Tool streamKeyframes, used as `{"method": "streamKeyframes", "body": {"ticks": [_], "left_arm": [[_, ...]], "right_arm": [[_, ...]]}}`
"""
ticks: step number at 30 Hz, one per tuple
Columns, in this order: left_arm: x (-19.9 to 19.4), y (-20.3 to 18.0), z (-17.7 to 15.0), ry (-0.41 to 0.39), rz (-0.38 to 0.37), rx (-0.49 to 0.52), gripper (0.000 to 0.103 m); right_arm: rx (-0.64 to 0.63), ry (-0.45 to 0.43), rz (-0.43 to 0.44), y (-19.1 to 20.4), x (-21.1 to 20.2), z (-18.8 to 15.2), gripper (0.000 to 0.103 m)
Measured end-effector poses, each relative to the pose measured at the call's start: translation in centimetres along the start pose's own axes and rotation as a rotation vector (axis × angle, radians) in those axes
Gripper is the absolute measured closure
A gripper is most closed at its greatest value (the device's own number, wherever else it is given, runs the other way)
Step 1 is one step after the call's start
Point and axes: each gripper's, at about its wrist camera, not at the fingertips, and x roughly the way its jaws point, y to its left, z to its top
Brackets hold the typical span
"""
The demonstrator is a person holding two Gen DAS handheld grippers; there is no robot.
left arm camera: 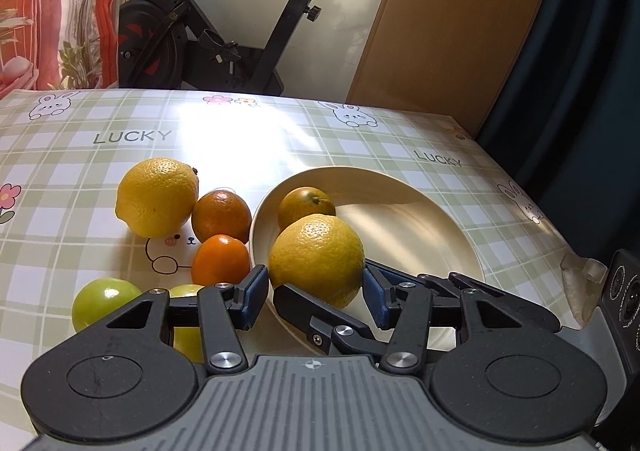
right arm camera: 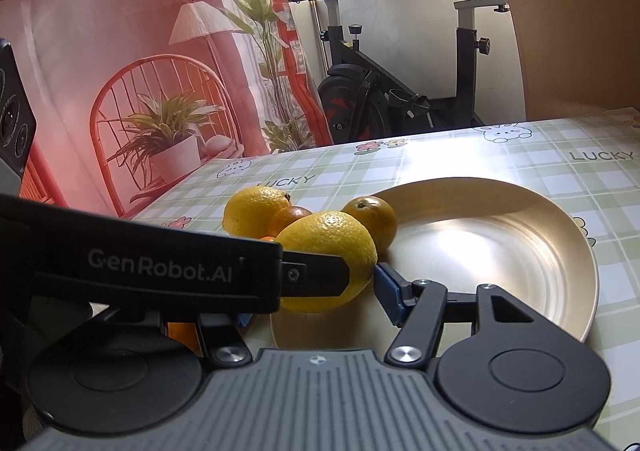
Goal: Organize fruits
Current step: 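Carry the lemon onto the gold plate and open the left tool, then withdraw the left tool while moving the right tool to a brown kiwi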
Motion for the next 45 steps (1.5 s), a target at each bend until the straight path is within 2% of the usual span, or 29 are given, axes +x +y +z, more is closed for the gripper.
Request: {"method": "streamKeyframes", "body": {"ticks": [11, 17, 27, 36, 45], "left_arm": [[0.1, -0.1, 0.3, -0.017, 0.003, -0.005, 0.049], [-1.5, -0.3, 0.3, -0.059, 0.004, -0.004, 0.049], [-4.8, 1.3, -0.4, -0.100, 0.023, -0.057, 0.049], [-7.6, 3.8, -2.2, -0.108, 0.070, -0.098, 0.049], [-9.6, 5.5, -3.6, -0.117, 0.082, -0.130, 0.049]], "right_arm": [[0.017, -0.003, -0.003, -0.2, 0.0, 0.0, 0.040], [0.023, -0.027, 0.007, -0.3, -0.4, -0.1, 0.040], [-0.004, -0.063, 0.010, 0.1, -1.5, -0.5, 0.038], [-0.044, -0.122, -0.041, 1.0, -3.0, -1.2, 0.038], [-0.072, -0.099, -0.093, 1.9, -3.5, -1.5, 0.038]]}}
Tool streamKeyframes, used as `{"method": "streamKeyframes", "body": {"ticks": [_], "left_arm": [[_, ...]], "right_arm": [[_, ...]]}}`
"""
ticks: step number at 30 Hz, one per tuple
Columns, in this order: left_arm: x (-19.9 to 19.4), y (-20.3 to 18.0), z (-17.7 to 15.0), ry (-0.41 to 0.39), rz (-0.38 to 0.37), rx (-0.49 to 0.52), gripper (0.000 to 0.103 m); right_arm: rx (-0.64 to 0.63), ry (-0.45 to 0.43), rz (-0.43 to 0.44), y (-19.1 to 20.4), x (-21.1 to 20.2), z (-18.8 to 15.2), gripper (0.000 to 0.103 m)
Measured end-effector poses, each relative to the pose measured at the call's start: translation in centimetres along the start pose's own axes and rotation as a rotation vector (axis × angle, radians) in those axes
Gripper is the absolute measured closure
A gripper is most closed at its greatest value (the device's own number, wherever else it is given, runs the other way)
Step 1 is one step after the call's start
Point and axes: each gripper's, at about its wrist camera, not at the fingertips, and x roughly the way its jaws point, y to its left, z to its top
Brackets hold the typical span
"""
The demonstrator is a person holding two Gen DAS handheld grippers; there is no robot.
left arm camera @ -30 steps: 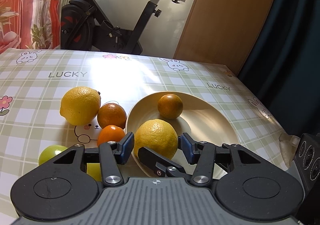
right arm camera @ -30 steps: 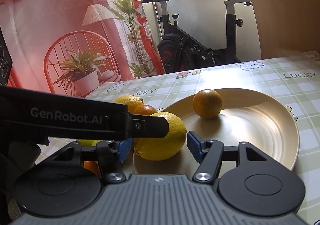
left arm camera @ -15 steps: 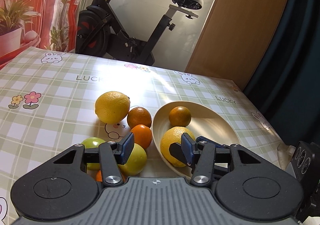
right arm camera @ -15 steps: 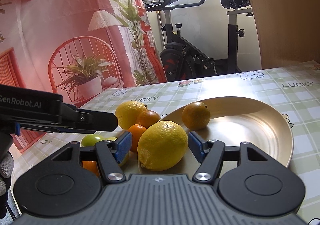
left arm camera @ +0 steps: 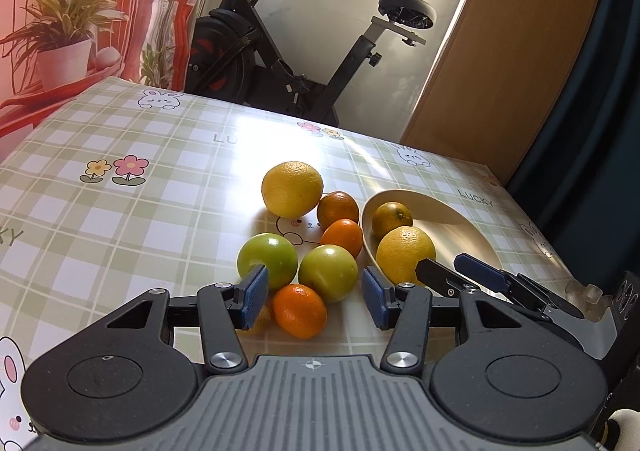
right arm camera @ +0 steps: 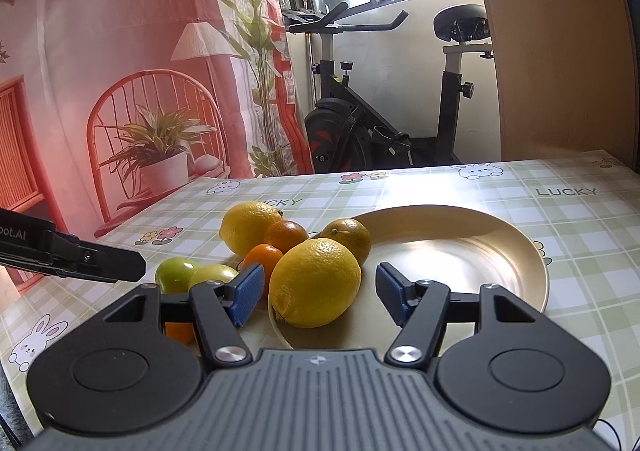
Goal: Organize fruits
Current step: 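Withdraw the left tool while moving the right tool to a brown kiwi, then close the right tool around the brown kiwi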
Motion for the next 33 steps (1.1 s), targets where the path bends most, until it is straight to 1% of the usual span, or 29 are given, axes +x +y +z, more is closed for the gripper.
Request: {"method": "streamKeyframes", "body": {"ticks": [2, 4, 8, 14, 20, 22, 23, 24, 26, 27, 29, 33], "left_arm": [[-0.3, 0.2, -0.1, -0.007, -0.001, -0.004, 0.049], [-0.5, 0.3, -0.1, -0.015, -0.002, -0.012, 0.049], [-0.8, 0.7, -0.1, -0.024, -0.002, -0.031, 0.049], [-1.7, 1.2, -0.7, -0.029, -0.017, -0.033, 0.049], [-2.3, 3.1, -1.1, -0.037, 0.002, -0.099, 0.049], [-2.6, 3.4, -1.3, -0.043, 0.003, -0.111, 0.049], [-2.6, 3.5, -1.4, -0.044, 0.004, -0.113, 0.049], [-2.6, 3.5, -1.7, -0.042, 0.007, -0.112, 0.049], [-2.5, 3.5, -2.0, -0.033, 0.007, -0.114, 0.050], [-2.4, 3.6, -2.1, -0.027, 0.003, -0.116, 0.050], [-2.3, 3.7, -2.4, -0.021, 0.001, -0.118, 0.050], [-2.2, 4.1, -2.5, -0.019, 0.005, -0.132, 0.050]], "right_arm": [[0.029, 0.016, -0.022, -0.3, -0.5, -0.1, 0.038], [0.051, 0.028, -0.026, -0.5, -1.0, -0.1, 0.038], [0.030, 0.037, -0.024, 0.1, -1.8, 0.6, 0.038], [-0.036, 0.106, 0.051, 2.2, -2.2, 0.7, 0.038], [-0.120, 0.176, 0.120, 4.9, -1.9, 0.3, 0.038], [-0.148, 0.201, 0.147, 5.8, -1.7, -0.1, 0.041], [-0.159, 0.212, 0.159, 6.1, -1.6, -0.3, 0.044], [-0.176, 0.229, 0.174, 6.6, -1.4, -0.7, 0.047], [-0.202, 0.256, 0.194, 7.3, -1.1, -1.2, 0.049], [-0.213, 0.268, 0.204, 7.6, -0.9, -1.4, 0.052], [-0.237, 0.291, 0.212, 8.0, -0.7, -1.9, 0.055], [-0.262, 0.329, 0.238, 8.3, -0.3, -2.6, 0.067]]}}
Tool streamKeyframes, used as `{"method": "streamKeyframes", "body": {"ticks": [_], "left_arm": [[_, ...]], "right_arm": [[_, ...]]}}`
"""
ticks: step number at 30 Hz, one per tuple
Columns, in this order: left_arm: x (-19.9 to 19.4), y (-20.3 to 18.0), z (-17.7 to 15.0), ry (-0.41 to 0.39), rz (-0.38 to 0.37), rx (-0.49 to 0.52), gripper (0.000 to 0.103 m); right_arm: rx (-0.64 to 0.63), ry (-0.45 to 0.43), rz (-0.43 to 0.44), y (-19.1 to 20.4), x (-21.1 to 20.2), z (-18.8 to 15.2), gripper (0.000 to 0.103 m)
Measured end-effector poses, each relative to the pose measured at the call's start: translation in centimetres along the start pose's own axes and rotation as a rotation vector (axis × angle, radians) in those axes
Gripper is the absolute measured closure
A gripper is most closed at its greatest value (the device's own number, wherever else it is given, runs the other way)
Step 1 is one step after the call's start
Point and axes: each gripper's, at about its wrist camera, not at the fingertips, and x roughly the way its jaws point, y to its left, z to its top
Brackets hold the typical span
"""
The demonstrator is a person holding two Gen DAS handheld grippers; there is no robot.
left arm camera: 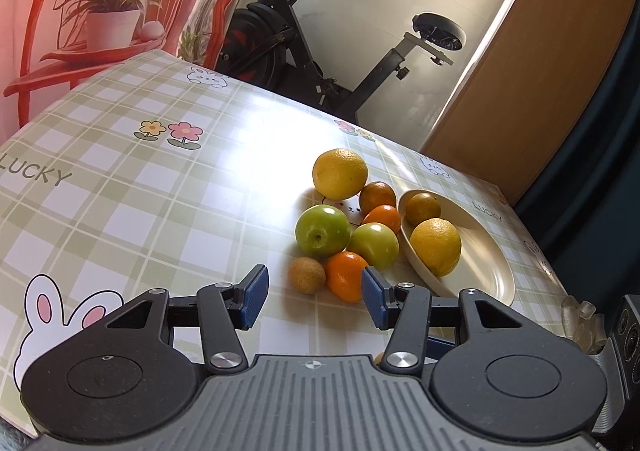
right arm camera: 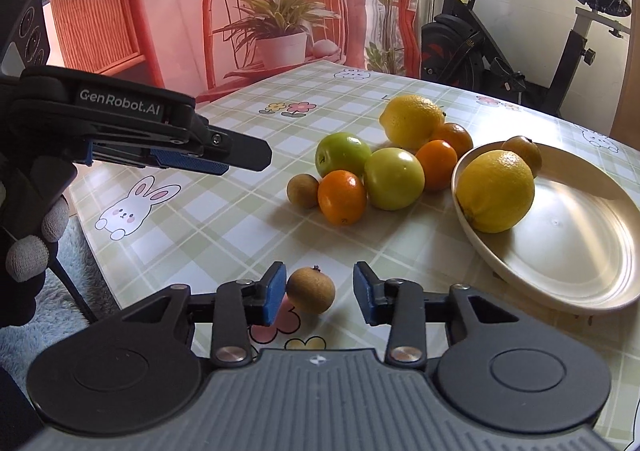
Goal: Organize fruits
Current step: 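Close the right tool around the brown kiwi, then hold the kiwi in the right tool and lift it slightly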
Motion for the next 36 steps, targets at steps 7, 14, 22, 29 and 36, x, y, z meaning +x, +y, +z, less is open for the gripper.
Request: {"method": "streamKeyframes", "body": {"ticks": [7, 14, 22, 29, 36], "left_arm": [[0.7, 0.3, -0.2, 0.018, 0.021, -0.009, 0.050], [1.3, 0.2, -0.3, 0.034, 0.028, 0.021, 0.050], [2.3, -0.6, 0.4, 0.019, 0.060, 0.136, 0.061], [3.5, -0.4, 1.2, 0.028, 0.061, 0.112, 0.062], [4.7, -0.7, 0.8, 0.035, 0.063, 0.104, 0.062]], "right_arm": [[0.029, -0.015, -0.001, -1.0, -0.1, -0.2, 0.074], [0.112, -0.102, -0.138, -4.5, -1.0, 0.0, 0.074], [0.126, -0.126, -0.145, -5.2, -1.1, -1.0, 0.074], [0.137, -0.126, -0.122, -5.3, -0.9, -1.2, 0.074], [0.139, -0.121, -0.106, -5.4, -0.8, -1.2, 0.074]]}}
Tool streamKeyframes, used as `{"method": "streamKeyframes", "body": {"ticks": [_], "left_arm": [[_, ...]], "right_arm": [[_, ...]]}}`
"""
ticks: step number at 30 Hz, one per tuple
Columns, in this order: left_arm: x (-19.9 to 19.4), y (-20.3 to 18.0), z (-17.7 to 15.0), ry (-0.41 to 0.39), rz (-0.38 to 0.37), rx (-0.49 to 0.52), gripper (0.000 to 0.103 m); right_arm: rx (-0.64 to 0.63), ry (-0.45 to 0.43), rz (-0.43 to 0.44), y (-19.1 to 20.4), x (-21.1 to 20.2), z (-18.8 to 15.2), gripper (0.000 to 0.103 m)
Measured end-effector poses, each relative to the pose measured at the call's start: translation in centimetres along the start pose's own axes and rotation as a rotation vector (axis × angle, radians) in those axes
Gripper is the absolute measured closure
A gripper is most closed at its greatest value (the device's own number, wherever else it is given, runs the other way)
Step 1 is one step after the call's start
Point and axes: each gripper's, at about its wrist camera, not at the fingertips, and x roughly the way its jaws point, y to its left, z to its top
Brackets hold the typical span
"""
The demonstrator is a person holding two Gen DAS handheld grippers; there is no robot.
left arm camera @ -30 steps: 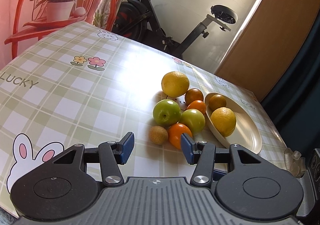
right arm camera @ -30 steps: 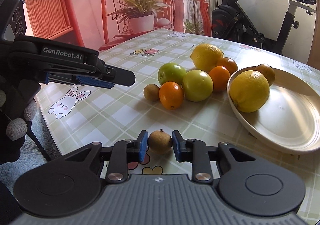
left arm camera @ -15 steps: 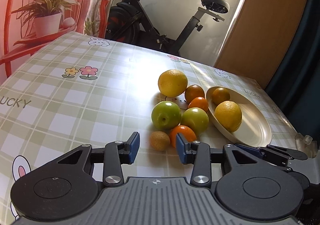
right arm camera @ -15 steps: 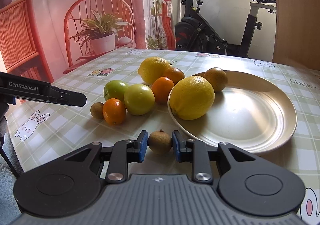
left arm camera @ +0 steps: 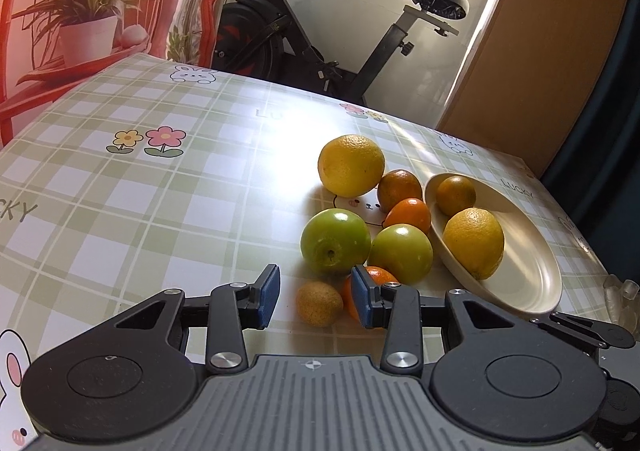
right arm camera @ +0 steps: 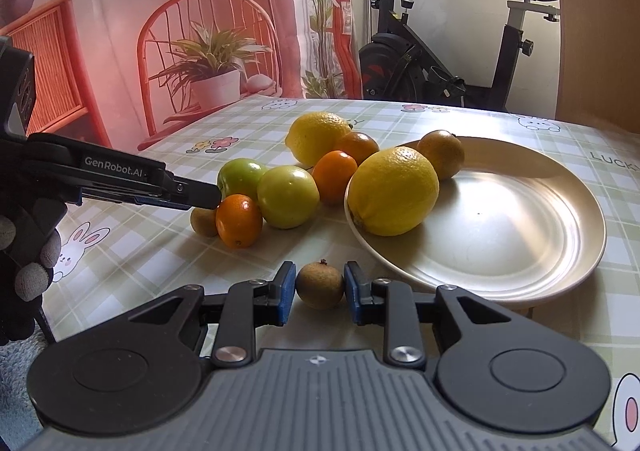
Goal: Organize fruits
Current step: 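Hold the kiwi in the right tool and lift it slightly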
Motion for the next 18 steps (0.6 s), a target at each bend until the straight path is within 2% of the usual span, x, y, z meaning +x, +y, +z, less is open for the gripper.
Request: {"method": "streamKeyframes", "body": {"ticks": [5, 16, 18], "left_arm": [[-0.30, 0.81, -0.50, -0.001, -0.010, -0.042, 0.069], [0.35, 0.25, -0.81, 0.012, -0.045, -0.022, 0.069], [0.37, 0.23, -0.99, 0.021, -0.053, -0.019, 0.072]], "right_arm": [[0.004, 0.001, 0.002, -0.01, -0.01, -0.02, 0.074], [0.004, 0.002, 0.003, -0.05, 0.01, 0.00, 0.074], [0.003, 0.004, 0.002, -0.04, 0.02, 0.00, 0.074]]}}
